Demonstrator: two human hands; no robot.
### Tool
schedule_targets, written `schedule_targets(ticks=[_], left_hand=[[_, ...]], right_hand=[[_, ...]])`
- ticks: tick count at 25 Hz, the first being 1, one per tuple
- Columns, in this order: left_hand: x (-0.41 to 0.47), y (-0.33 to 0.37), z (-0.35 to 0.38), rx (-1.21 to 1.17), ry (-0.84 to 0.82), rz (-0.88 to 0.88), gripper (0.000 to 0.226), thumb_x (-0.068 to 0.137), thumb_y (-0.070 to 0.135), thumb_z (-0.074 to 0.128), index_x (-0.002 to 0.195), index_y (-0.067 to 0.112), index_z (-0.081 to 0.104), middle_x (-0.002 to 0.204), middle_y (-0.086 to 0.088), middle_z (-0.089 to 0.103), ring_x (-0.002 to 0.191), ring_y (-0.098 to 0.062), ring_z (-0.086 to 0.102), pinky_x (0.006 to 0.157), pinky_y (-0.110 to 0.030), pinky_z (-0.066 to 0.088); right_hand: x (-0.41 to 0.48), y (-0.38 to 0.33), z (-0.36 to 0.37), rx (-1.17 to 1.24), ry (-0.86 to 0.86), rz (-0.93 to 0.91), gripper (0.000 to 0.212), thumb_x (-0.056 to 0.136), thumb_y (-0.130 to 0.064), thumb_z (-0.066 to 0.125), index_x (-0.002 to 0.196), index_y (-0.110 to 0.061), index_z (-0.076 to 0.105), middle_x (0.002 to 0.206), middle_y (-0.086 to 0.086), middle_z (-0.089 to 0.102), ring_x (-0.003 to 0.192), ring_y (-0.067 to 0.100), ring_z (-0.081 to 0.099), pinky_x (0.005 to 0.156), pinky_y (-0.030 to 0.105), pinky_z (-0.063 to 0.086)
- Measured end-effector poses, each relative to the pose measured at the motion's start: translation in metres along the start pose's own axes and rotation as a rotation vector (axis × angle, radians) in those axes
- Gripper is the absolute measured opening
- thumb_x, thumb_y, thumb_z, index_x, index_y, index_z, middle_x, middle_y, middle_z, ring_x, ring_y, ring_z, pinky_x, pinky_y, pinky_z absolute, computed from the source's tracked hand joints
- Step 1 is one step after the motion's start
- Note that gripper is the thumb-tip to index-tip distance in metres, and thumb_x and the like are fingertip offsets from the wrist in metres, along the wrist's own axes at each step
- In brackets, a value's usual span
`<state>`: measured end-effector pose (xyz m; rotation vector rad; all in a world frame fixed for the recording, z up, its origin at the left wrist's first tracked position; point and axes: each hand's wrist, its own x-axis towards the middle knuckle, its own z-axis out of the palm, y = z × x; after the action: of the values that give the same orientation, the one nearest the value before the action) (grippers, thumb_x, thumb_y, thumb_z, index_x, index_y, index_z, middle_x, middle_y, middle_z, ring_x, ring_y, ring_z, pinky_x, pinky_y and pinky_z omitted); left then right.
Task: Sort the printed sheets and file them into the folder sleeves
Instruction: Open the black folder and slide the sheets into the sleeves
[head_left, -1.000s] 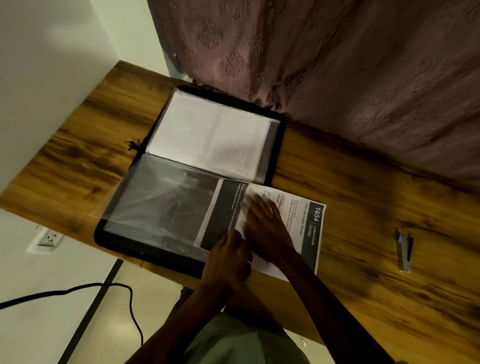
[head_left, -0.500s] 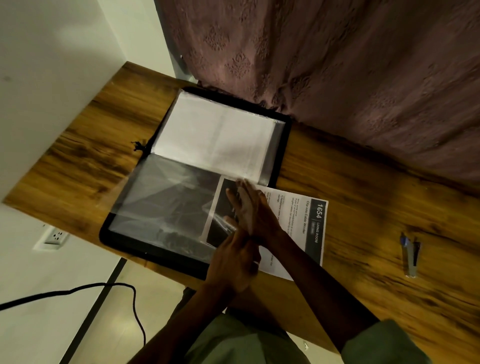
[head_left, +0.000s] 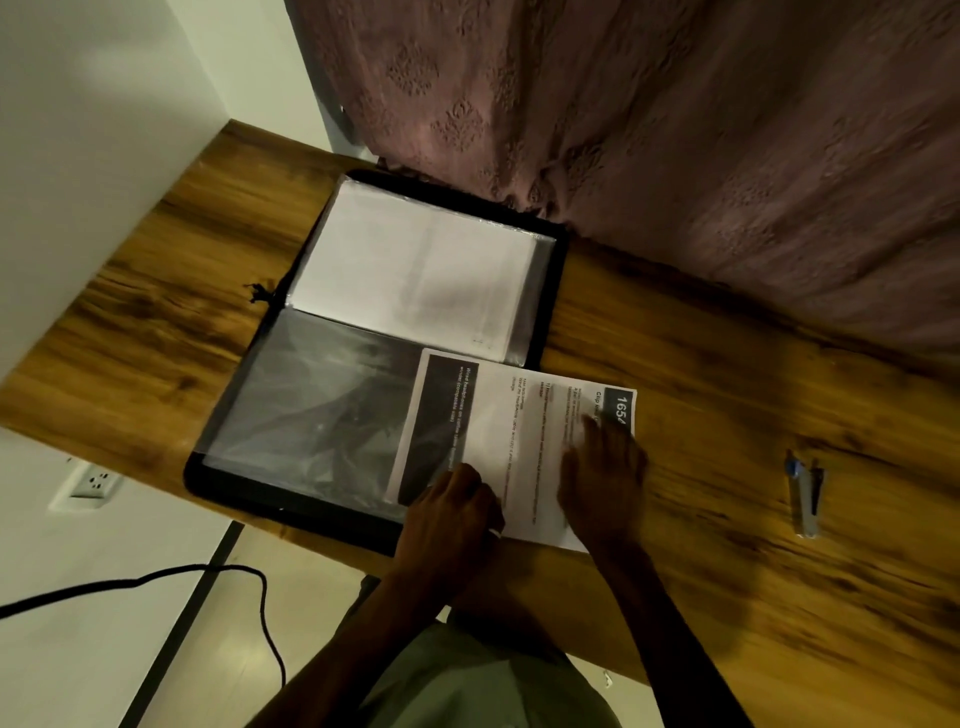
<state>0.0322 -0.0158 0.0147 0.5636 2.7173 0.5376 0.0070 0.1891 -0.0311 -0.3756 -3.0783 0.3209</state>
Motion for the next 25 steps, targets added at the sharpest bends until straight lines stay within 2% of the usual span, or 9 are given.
schedule_targets(ticks=[3,10,11,13,15,16,18,20,25], left_hand=[[-0.003,0.000,0.001,-0.007,-0.046,0.003,0.025,0.093,0.036,0.066,0.115,0.024,0.064,0.138,-0.001,0.043,0.128,-0.021,0.045,0.091,-0.031,0.051],[-0.008,0.000,0.005,0.010,-0.077,-0.001,0.024,0.090,0.035,0.069,0.112,0.024,0.064,0.136,-0.002,0.042,0.123,-0.023,0.049,0.088,-0.032,0.055],[-0.008,0.001,0.004,0.022,-0.068,0.004,0.027,0.088,0.035,0.072,0.112,0.024,0.064,0.136,-0.002,0.041,0.121,-0.024,0.050,0.085,-0.033,0.056],[-0.009,0.002,0.000,0.015,-0.082,0.003,0.038,0.070,0.035,0.088,0.099,0.025,0.065,0.124,-0.002,0.049,0.100,-0.027,0.064,0.065,-0.031,0.061],[-0.010,0.003,-0.003,0.036,-0.067,-0.010,0.048,0.053,0.038,0.096,0.088,0.027,0.065,0.111,-0.001,0.053,0.078,-0.022,0.068,0.049,-0.023,0.057],[-0.010,0.002,-0.002,0.046,-0.037,0.009,0.047,0.054,0.040,0.095,0.089,0.027,0.066,0.109,-0.001,0.054,0.075,-0.021,0.067,0.049,-0.022,0.056],[-0.009,0.005,-0.008,0.000,-0.028,-0.016,0.036,0.080,0.041,0.079,0.105,0.019,0.064,0.116,-0.005,0.053,0.087,-0.021,0.066,0.065,-0.031,0.058],[-0.006,0.006,-0.011,0.019,-0.040,-0.079,0.035,0.100,0.040,0.053,0.123,0.015,0.053,0.127,-0.006,0.049,0.104,-0.020,0.059,0.083,-0.031,0.051],[0.000,0.015,-0.020,-0.034,-0.026,-0.207,0.041,0.100,0.039,0.052,0.132,0.018,0.036,0.123,-0.001,0.057,0.103,-0.016,0.063,0.087,-0.027,0.052]], right_hand=[[-0.017,0.021,-0.012,0.129,-0.030,0.388,0.060,0.089,-0.033,0.064,0.137,-0.006,0.041,0.136,0.021,0.046,0.124,0.041,0.046,0.097,0.055,0.042],[-0.019,0.007,-0.018,0.302,-0.109,0.508,0.078,0.083,-0.034,0.073,0.142,-0.004,0.033,0.140,0.020,0.041,0.131,0.038,0.040,0.104,0.048,0.039],[-0.017,0.009,-0.021,0.364,-0.110,0.541,0.078,0.083,-0.033,0.074,0.143,-0.004,0.032,0.141,0.020,0.041,0.129,0.038,0.043,0.101,0.049,0.042],[-0.015,0.014,-0.030,0.552,-0.148,0.645,0.071,0.086,-0.034,0.072,0.141,-0.009,0.033,0.134,0.016,0.050,0.119,0.033,0.055,0.090,0.047,0.053],[-0.014,0.020,-0.038,0.782,-0.234,0.717,0.050,0.092,-0.033,0.064,0.133,-0.016,0.043,0.118,0.009,0.064,0.099,0.025,0.067,0.078,0.044,0.058],[-0.013,0.023,-0.043,0.859,-0.293,0.725,0.036,0.096,-0.031,0.059,0.128,-0.019,0.049,0.111,0.006,0.067,0.092,0.021,0.067,0.076,0.041,0.057],[-0.010,0.024,-0.050,0.909,-0.364,0.709,0.022,0.100,-0.025,0.051,0.122,-0.022,0.056,0.103,0.000,0.067,0.088,0.016,0.064,0.079,0.040,0.053],[-0.009,0.022,-0.054,0.949,-0.378,0.709,0.020,0.101,-0.022,0.049,0.119,-0.024,0.058,0.102,0.000,0.067,0.089,0.018,0.065,0.084,0.042,0.053],[-0.006,0.000,-0.047,1.042,-0.421,0.720,0.022,0.100,-0.025,0.050,0.119,-0.025,0.061,0.105,0.002,0.071,0.094,0.022,0.068,0.088,0.047,0.055]])
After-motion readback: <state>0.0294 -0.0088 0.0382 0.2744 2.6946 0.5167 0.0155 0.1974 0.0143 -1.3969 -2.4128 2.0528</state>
